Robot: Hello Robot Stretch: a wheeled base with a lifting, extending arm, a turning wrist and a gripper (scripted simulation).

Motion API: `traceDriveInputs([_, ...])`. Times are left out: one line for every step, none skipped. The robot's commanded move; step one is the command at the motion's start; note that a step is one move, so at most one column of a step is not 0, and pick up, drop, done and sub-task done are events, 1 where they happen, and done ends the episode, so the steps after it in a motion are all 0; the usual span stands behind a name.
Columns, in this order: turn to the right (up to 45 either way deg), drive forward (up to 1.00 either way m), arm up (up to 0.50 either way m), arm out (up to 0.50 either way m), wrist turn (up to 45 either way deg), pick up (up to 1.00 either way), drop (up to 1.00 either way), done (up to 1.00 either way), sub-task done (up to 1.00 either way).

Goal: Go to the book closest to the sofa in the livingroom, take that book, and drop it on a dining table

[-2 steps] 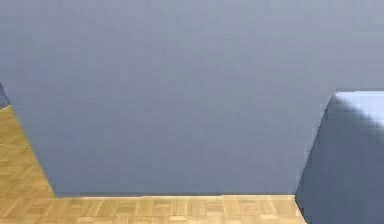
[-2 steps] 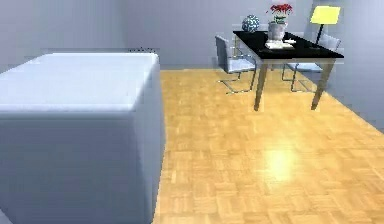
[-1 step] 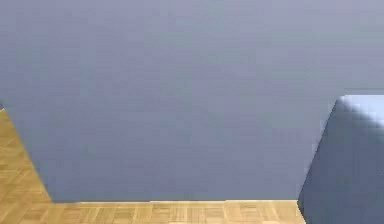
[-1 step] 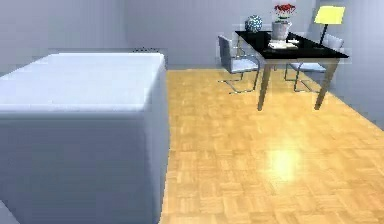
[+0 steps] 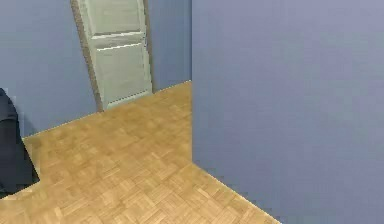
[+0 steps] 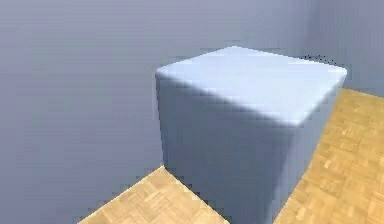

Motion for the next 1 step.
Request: traceDriveInputs([-45.0,0.0,0.0,0.0,0.0,0.0,0.0,0.0,0.0])
